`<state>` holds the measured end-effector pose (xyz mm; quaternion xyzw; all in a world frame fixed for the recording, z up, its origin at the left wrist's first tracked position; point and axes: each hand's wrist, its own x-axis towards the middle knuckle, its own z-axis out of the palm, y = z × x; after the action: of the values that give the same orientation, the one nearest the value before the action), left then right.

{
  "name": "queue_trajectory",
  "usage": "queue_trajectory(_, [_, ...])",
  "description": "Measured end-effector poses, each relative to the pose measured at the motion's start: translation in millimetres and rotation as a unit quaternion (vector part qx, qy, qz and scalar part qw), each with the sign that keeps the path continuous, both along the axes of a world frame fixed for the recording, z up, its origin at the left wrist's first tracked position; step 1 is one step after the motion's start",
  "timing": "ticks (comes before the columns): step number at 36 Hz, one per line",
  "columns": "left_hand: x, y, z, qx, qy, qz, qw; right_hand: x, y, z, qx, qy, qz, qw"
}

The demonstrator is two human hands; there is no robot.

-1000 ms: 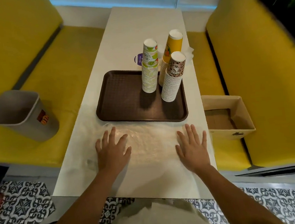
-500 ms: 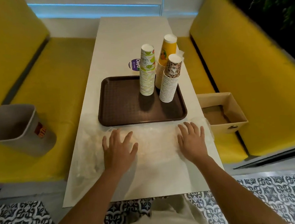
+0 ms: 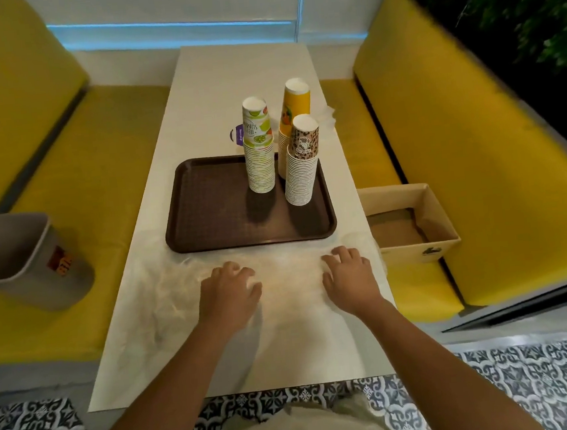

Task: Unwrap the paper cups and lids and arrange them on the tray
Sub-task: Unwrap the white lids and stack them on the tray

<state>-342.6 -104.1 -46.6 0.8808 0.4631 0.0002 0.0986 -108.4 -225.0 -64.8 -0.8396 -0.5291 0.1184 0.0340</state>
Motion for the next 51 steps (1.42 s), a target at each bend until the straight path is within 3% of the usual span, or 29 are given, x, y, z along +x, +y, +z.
queue_trajectory(5, [29.1,-7.4,21.2,0.02,-0.161,0.077,0.984,14.6,1.0,17.1,0.07,-0.001,0.015,0.997])
queue_trajectory(11, [73.7,-3.1,56.6,0.009,-0.303,0.148,0.941,50.0,5.9,41.2,0.158,0.03,0.035,0.986])
queue_trajectory(14, [93.3,-3.1,76.9,0.001,-0.383,0.211,0.9,68.7,8.6,51.7,0.188,0.061,0.005,0.98])
queue_trajectory(17, [112.0,4.3,99.1,-0.056,-0.47,0.295,0.83,81.1,15.1,61.3,0.207,0.101,-0.027,0.973])
queue_trajectory(19, [124.2,11.4,112.7,-0.061,-0.503,0.3,0.808,87.1,21.9,65.2,0.212,0.117,-0.039,0.969])
queue_trajectory(24, [134.6,33.0,135.2,0.029,-0.511,0.216,0.832,95.4,39.1,77.3,0.258,0.129,-0.09,0.953])
queue_trajectory(29, [125.0,69.9,151.3,0.076,-0.463,0.166,0.868,108.7,54.6,94.8,0.296,0.111,-0.136,0.939])
queue_trajectory(38, [120.6,121.3,186.3,0.066,-0.427,0.085,0.898,130.0,95.7,119.4,0.274,0.119,-0.22,0.929])
queue_trajectory(51, [181.5,174.1,217.3,0.05,-0.354,-0.013,0.934,180.8,157.6,133.3,0.202,0.09,-0.196,0.955])
